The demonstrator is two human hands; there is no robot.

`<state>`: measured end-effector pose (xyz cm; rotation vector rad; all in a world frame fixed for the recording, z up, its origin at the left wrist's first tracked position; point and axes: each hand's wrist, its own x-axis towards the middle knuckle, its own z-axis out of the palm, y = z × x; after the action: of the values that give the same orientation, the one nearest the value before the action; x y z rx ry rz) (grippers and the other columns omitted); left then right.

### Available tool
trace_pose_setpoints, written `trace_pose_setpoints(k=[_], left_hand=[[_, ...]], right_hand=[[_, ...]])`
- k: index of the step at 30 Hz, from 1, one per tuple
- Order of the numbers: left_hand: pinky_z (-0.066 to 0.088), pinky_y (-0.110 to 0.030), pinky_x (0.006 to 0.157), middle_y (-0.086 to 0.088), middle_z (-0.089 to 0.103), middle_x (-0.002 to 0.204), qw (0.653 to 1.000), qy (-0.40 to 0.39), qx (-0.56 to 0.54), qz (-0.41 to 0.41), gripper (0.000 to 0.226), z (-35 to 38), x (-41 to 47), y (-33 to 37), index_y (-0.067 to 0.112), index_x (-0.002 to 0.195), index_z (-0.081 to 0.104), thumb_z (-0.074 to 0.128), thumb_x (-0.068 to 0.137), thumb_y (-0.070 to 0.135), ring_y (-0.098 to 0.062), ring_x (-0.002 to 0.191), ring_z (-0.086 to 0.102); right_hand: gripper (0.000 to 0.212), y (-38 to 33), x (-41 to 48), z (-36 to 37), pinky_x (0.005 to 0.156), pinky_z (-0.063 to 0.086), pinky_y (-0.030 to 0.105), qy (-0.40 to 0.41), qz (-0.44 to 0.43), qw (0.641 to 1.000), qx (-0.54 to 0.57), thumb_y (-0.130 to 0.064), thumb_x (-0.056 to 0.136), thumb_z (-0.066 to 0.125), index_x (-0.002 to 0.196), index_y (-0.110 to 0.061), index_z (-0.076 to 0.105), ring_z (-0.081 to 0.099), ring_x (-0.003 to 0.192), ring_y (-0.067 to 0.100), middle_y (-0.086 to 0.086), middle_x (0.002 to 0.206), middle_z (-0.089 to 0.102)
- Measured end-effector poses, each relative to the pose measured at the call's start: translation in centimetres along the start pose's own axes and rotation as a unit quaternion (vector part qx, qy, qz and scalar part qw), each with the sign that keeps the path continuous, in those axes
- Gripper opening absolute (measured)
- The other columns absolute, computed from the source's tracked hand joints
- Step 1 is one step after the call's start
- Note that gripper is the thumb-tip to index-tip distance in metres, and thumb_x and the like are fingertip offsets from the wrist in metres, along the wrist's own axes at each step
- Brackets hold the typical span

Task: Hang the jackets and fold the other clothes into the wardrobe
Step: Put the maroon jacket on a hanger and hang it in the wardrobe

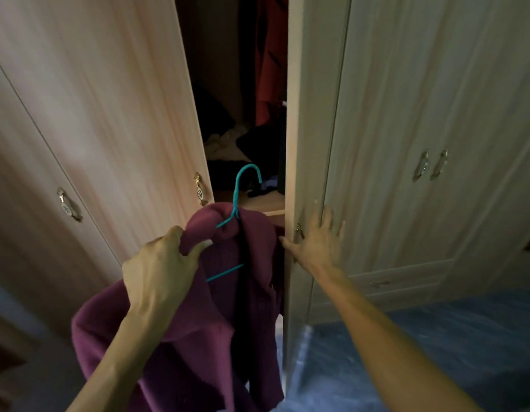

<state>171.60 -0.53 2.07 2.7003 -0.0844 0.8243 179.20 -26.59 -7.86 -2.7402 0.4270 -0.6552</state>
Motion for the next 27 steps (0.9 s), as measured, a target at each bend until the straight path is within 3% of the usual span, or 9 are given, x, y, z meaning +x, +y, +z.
trace_pose_setpoints(k=[2, 7, 13, 20, 27], left_hand=[[0.034, -0.030, 0.055, -0.007, 0.063, 0.064, 1.000, 0.007, 0.006, 0.004, 0.044, 0.1, -0.3, 2.2, 0.014, 0.079, 0.059, 0.059, 0.080, 0.059, -0.035, 0.062, 0.061], [0.033, -0.030, 0.053, -0.010, 0.064, 0.066, 0.999, 0.008, 0.038, 0.004, 0.046, 0.5, -1.1, 7.0, 0.013, 0.081, 0.059, 0.059, 0.080, 0.060, -0.035, 0.063, 0.062], [0.029, -0.030, 0.054, -0.010, 0.065, 0.066, 0.999, 0.022, 0.039, 0.017, 0.045, 0.9, -2.4, 11.1, 0.011, 0.083, 0.061, 0.062, 0.080, 0.057, -0.036, 0.063, 0.061], [0.033, -0.032, 0.055, -0.011, 0.066, 0.070, 0.999, 0.017, 0.016, 0.032, 0.046, 2.2, -3.6, 15.1, 0.012, 0.087, 0.062, 0.061, 0.080, 0.058, -0.037, 0.067, 0.062], [0.033, -0.032, 0.057, -0.010, 0.066, 0.071, 0.999, 0.015, -0.031, 0.030, 0.043, 3.3, -3.9, 17.0, 0.012, 0.086, 0.062, 0.063, 0.080, 0.054, -0.036, 0.070, 0.063]], right_hand=[[0.118, 0.9, -0.1, -0.7, 0.116, 0.009, 0.055, 0.017, -0.025, 1.000, 0.001, -0.075, 0.066, 0.059, 0.150, -0.013, 0.003, 0.008, 0.144, 0.034, 0.019, 0.155, 0.016], [0.117, 4.2, -0.8, -1.7, 0.116, 0.006, 0.053, 0.028, -0.030, 0.999, 0.018, -0.073, 0.068, 0.062, 0.150, -0.018, -0.001, 0.004, 0.145, 0.033, 0.018, 0.156, 0.013], [0.110, 10.1, -1.6, -3.4, 0.115, 0.009, 0.053, 0.061, -0.005, 0.998, 0.028, -0.070, 0.070, 0.061, 0.150, -0.015, 0.008, 0.012, 0.144, 0.034, 0.020, 0.154, 0.020], [0.092, 14.5, -2.6, -6.7, 0.114, 0.017, 0.056, 0.114, 0.029, 0.992, 0.042, -0.043, 0.080, 0.067, 0.147, -0.012, 0.011, 0.022, 0.140, 0.039, 0.024, 0.149, 0.028], [0.071, 14.4, -3.8, -8.6, 0.112, 0.025, 0.054, 0.166, -0.065, 0.983, 0.055, -0.033, 0.085, 0.060, 0.143, -0.014, 0.024, 0.030, 0.137, 0.036, 0.022, 0.146, 0.033]])
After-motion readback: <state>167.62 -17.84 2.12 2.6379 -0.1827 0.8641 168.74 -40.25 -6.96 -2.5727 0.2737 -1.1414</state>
